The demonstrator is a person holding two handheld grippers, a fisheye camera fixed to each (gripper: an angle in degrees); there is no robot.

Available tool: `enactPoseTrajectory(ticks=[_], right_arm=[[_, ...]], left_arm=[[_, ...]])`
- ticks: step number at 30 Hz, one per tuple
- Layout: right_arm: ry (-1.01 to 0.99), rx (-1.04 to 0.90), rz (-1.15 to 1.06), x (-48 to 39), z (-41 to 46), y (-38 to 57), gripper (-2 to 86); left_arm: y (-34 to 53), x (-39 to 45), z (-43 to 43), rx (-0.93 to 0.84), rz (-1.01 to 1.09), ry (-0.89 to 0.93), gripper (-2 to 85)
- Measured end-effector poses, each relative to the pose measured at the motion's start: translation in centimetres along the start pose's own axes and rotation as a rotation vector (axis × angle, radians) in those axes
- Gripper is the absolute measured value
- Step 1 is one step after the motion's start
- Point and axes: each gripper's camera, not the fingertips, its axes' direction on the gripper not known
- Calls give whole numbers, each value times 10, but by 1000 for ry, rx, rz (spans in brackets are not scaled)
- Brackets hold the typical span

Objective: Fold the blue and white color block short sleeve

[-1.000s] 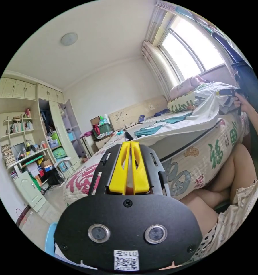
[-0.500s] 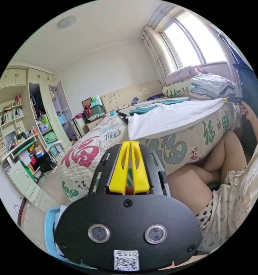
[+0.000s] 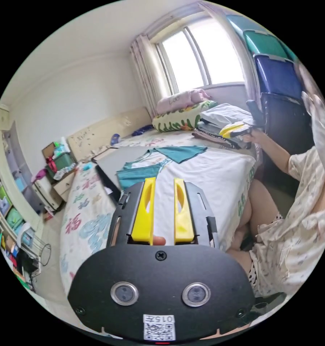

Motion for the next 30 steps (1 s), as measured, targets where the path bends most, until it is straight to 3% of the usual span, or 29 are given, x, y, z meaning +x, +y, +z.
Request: enactPoseTrajectory(ticks=[7,10,13,17,19,23,25,27,30], right_arm=[[-4,-323,12,49,191,-83,123],[48,-448,-42,52,238,-96,100],[25,-430,-70,57,261,-106,68],[114,-409,-39,80,283,-117,14],[205,-328,84,132,268,-121,6],[420,-100,472,252,206,-109,9],[617,-110,680,314,195,-92,34],[661,-148,778,343,197,-87,79],[676,-103,734,344,196,-108,102]], left_arm=[[-124,-70,366,-326,-100,110,113],[-130,-76,468,-416,-102,169,115],[-116,-84,529,-461,-140,161,76],[-100,-100,554,-455,-183,223,25],[-82,-124,533,-379,-235,227,3],[-26,-205,448,-240,-379,-88,0],[30,-269,392,-213,-544,-387,13],[75,-304,359,-227,-669,-568,42],[106,-313,319,-165,-737,-554,80]])
